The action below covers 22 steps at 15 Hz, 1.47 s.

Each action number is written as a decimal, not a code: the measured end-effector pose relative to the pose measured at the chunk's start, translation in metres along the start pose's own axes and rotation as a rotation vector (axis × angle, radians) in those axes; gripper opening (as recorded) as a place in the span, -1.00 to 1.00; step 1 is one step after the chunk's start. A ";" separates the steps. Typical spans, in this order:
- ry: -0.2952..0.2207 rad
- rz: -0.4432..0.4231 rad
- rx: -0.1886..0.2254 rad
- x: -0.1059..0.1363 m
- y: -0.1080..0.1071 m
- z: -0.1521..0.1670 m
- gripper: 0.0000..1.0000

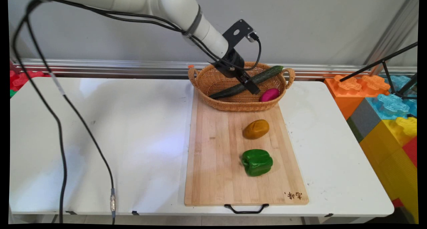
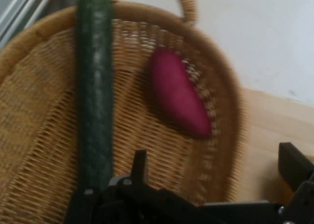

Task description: Pick up the cucumber from the vegetable basket

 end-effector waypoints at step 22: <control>0.001 0.059 0.125 -0.005 -0.061 0.121 -1.00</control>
